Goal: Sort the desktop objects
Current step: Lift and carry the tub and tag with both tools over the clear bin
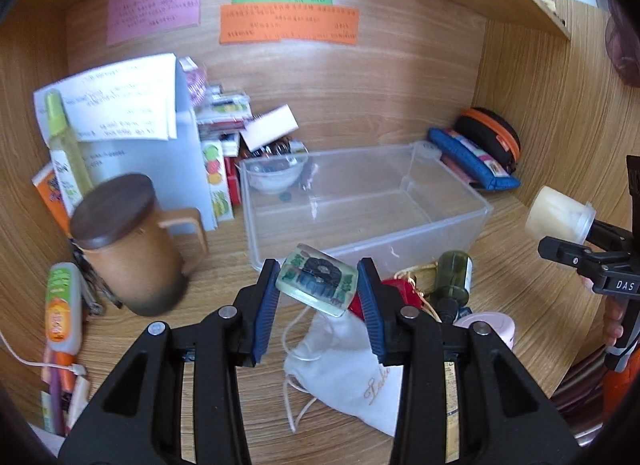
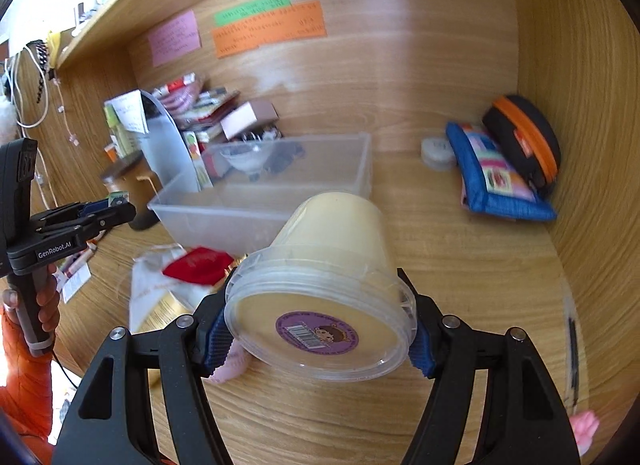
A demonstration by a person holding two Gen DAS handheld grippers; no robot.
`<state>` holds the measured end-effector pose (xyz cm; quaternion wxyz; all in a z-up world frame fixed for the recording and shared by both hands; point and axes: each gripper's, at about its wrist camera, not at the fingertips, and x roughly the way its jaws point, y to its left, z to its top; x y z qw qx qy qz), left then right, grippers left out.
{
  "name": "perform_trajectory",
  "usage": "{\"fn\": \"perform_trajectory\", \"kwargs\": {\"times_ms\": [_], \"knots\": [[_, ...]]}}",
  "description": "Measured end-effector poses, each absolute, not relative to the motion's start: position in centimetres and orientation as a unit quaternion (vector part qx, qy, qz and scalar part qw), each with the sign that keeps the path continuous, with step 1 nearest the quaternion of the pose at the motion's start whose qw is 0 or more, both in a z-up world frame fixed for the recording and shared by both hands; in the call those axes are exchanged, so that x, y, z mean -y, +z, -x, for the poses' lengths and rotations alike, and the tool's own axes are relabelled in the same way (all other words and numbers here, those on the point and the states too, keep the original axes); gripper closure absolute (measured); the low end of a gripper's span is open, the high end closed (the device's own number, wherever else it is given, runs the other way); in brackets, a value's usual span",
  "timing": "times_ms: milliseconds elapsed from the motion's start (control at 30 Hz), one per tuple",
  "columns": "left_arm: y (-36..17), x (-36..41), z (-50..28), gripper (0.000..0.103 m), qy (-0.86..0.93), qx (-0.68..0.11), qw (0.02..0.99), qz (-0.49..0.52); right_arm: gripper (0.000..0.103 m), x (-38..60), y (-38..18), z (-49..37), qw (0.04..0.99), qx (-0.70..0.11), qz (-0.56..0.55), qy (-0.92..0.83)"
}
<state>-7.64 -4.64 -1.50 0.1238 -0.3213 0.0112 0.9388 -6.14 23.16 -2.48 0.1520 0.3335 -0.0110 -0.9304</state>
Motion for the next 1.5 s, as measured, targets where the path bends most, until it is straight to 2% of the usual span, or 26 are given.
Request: {"fn": "perform_trajectory", "kwargs": {"times_ms": [467, 800, 1500], "knots": [[3.1, 5.5, 8.9, 0.064, 0.954, -0.007, 0.098, 0.284, 0.036, -19.6, 2.4, 9.4, 0.209, -0.016, -0.303, -0.93], [4.4, 5.9, 13.4, 0.064, 0.95, 0.004, 0.101, 0.294, 0.036, -18.3, 3.0, 15.1, 0.218, -0.032, -0.322, -0.921], [-3.8, 3.6, 24.9, 0.064, 0.886, -0.009, 0.138, 0.442, 0.036, -16.4, -3.9, 24.3, 0.214, -0.087, -0.436, -0.87]]}}
